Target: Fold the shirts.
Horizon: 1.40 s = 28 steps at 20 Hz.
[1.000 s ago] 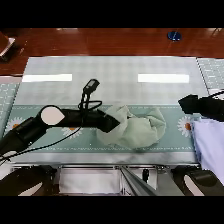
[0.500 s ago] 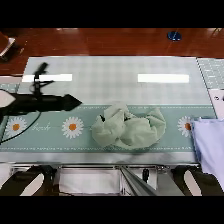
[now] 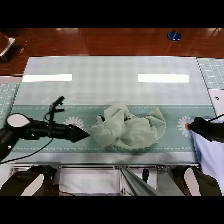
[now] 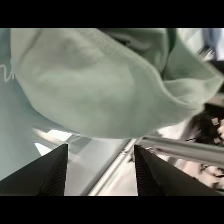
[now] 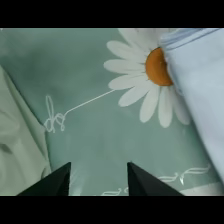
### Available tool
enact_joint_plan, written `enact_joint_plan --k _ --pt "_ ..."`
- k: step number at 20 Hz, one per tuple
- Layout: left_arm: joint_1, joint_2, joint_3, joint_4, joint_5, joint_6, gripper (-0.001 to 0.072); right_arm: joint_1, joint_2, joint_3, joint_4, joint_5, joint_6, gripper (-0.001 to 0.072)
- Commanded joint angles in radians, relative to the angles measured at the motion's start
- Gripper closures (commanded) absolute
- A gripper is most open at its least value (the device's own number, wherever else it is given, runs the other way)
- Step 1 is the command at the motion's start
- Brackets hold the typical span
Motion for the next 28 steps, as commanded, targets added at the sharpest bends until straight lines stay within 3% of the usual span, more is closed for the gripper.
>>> enact_joint_plan --k 1,4,7,8,9,10,18,25,28 --pt "-0.237 0.0 -0.043 -0.003 0.321 0.094 0.0201 -0.008 0.0 -0.047 0.095 0.033 -0.04 0.0304" --pt "-0.393 -0.006 -0.04 -0.005 0.598 0.052 0.0201 -0.008 0.0 -0.047 0.095 0.034 -0.039 0.0304" --pt "-0.449 -0.069 -0.011 -0.034 0.65 -0.004 0.0207 -0.008 0.0 -0.05 0.092 0.035 -0.039 0.0304" --pt "-0.451 -0.092 0.004 -0.046 0.638 -0.006 0.0317 -0.008 0.0 -0.055 0.089 0.034 -0.039 0.0304" --pt "-0.45 -0.112 0.021 -0.05 0.626 -0.008 0.0616 -0.008 0.0 -0.063 0.088 0.035 -0.039 0.0304" --pt "-0.451 -0.13 0.04 -0.05 0.619 -0.007 0.0681 -0.008 0.0 -0.075 0.088 0.039 -0.038 0.0304" --pt "-0.431 -0.15 0.118 -0.056 0.613 -0.008 0.0681 0.113 -0.035 -0.193 0.117 0.04 -0.029 0.0304" --pt "-0.432 -0.15 0.118 -0.056 0.552 -0.026 0.0681 0.243 -0.327 -0.175 0.447 -0.195 -0.123 0.0304" --pt "-0.431 -0.15 0.118 -0.056 0.556 -0.026 0.0681 0.32 -0.441 -0.158 0.474 -0.251 -0.136 0.0309"
